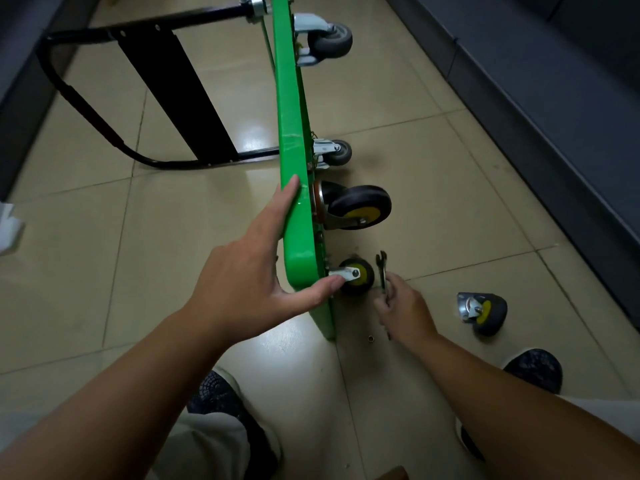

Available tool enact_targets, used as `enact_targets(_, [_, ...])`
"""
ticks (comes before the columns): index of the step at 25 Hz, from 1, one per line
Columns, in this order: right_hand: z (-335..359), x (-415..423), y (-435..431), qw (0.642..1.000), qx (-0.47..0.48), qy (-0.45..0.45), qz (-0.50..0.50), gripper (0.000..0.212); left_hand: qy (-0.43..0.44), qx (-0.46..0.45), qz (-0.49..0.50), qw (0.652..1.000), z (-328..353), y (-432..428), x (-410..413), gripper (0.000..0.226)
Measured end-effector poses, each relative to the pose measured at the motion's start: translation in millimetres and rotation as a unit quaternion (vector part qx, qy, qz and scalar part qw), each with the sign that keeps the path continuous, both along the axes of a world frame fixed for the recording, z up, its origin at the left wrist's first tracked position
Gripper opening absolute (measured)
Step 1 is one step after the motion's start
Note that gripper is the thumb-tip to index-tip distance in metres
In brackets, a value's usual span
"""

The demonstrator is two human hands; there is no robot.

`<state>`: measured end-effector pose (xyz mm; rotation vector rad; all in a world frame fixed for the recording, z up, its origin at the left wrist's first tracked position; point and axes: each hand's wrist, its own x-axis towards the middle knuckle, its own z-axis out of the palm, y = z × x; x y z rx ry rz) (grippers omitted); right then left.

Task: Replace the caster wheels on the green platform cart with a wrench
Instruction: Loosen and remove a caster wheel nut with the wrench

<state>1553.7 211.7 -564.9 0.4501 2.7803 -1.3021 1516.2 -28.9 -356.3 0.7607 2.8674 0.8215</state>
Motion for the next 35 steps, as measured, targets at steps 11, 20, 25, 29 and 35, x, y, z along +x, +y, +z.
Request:
enact_targets(11, [-97,1,42,0.986,-0.016,-0.14,-0.091,0.026,0.004,0.029,0.003,1.0,-11,7,-4,0.115])
enact_targets(20, [-130,38,49,0.967,0.005,-0.191,-0.167,0.018,-0.019,0.068,0.002,0.997,-14,9,-6,0.116])
enact_targets(25, [-138,45,56,0.958,0.05,-0.222,-0.173,0.015,-0.015,0.072,0.002,0.997,-14,12,-6,0.116])
enact_targets(29, [-143,47,61,0.948,0.126,-0.262,-0.132,0.011,-0.006,0.074,0.0,0.997,-14,15,-6,0.114])
enact_targets(35, [-143,49,58,0.919,0.24,-0.303,-0.073,0.012,-0.019,0.088,0.0,0.996,-14,13,-7,0.116])
